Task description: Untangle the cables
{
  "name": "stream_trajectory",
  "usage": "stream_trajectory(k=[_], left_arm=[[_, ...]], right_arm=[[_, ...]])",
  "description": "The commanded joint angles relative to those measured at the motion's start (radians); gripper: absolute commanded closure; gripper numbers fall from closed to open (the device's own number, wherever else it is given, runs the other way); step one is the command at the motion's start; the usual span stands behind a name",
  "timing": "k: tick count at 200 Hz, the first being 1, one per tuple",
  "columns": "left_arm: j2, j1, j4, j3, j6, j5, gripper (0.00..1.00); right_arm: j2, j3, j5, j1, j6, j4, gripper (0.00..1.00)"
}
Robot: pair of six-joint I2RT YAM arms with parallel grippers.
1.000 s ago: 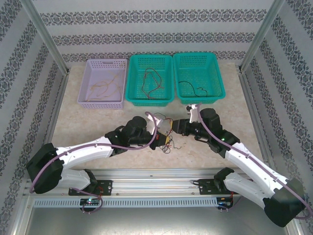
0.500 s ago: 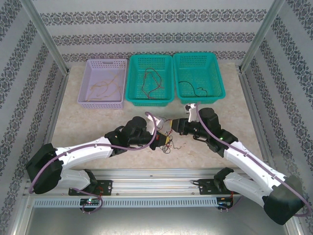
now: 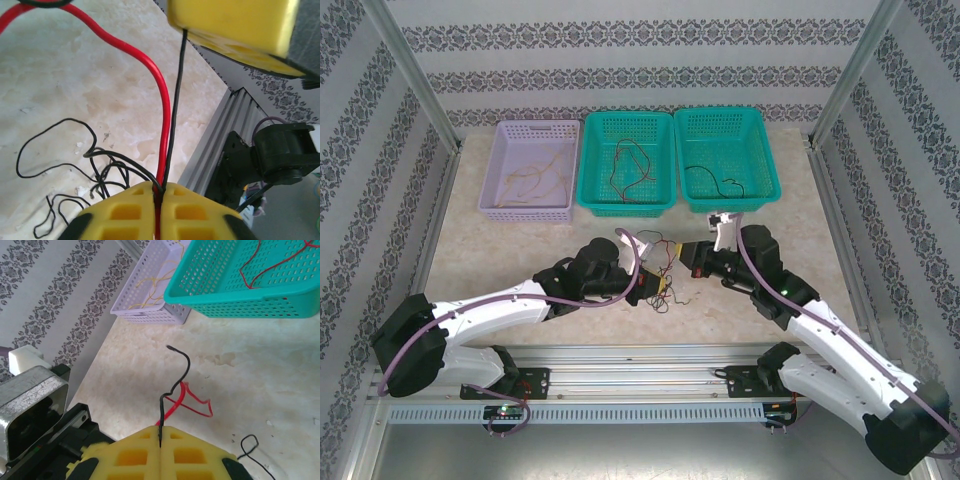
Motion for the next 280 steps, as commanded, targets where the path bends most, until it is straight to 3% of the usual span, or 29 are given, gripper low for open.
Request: stream_trajectory(k=[1, 31, 49, 75, 100, 131, 151, 167, 190, 215, 232, 280], left_arm=[[-0.016, -0.016, 0.021, -0.024, 0.0, 0.0, 0.81], [-0.006, -0.016, 0.036, -0.037, -0.003, 0.01, 0.67], [0.007, -0.016, 0.048, -0.043, -0.003, 0.019, 0.66], [0.021, -0.016, 0.073, -0.057, -0.008, 0.027, 0.78], [0.023, -0.016, 0.087, -0.073, -0.005, 0.031, 1.0], [0.037, -0.016, 0.091, -0.081, 0.0, 0.025, 1.0], [0.061, -0.016, 0.115, -0.082, -0.01, 0.028, 0.87], [0.083, -0.016, 0.135, -0.084, -0.015, 0.028, 0.68], [0.125, -0.016, 0.154, -0.077, -0.016, 0.035, 0.48], [0.148, -0.016, 0.189, -0.081, -0.023, 0.038, 0.47], [0.145, -0.016, 0.196, -0.083, -0.017, 0.035, 0.51], [0.119, -0.016, 0.19, -0.09, -0.013, 0.039, 0.54]], right_arm=[[-0.063, 0.038, 0.105, -0.018, 0.024, -0.005, 1.0], [-0.105, 0.095, 0.081, -0.103, 0.061, -0.014, 1.0], [-0.098, 0.142, 0.061, -0.116, 0.056, -0.026, 1.0], [-0.095, 0.222, 0.086, -0.121, -0.002, -0.09, 1.0], [-0.088, 0.328, 0.137, -0.144, -0.067, -0.187, 1.0], [-0.065, 0.456, 0.095, -0.165, -0.065, -0.207, 1.0], [-0.024, 0.572, 0.065, -0.164, -0.066, -0.239, 1.0], [0.017, 0.683, 0.056, -0.163, -0.076, -0.277, 1.0], [0.091, 0.866, 0.034, -0.163, -0.085, -0.357, 1.0], [0.174, 1.049, 0.077, -0.162, -0.129, -0.447, 1.0], [0.239, 1.187, 0.131, -0.164, -0.17, -0.49, 1.0], [0.55, 1.669, 0.346, -0.199, -0.365, -0.6, 1.0]])
